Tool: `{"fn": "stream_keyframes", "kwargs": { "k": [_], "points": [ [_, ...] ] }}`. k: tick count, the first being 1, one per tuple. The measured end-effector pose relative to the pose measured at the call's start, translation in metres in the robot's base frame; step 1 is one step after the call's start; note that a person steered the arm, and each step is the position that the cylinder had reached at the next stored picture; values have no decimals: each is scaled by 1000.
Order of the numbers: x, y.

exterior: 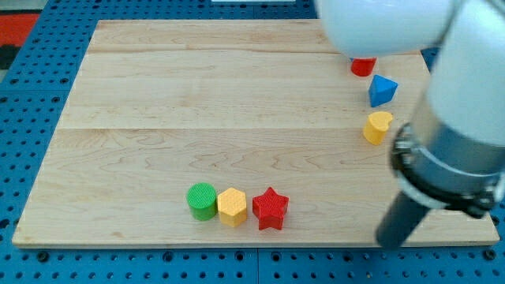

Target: Move your arm to the top right

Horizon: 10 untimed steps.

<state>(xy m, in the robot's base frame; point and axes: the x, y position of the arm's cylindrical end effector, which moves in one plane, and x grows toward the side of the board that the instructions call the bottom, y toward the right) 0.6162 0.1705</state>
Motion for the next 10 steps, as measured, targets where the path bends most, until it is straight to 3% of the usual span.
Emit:
{"fn": "stream_keyframes", "kwargs": {
  "k": [3,4,5,6,8,10],
  "points": [
    [-32,157],
    [-58,174],
    [-58,174],
    [-96,175],
    [-213,159],
    [-358,152]
  ]
}}
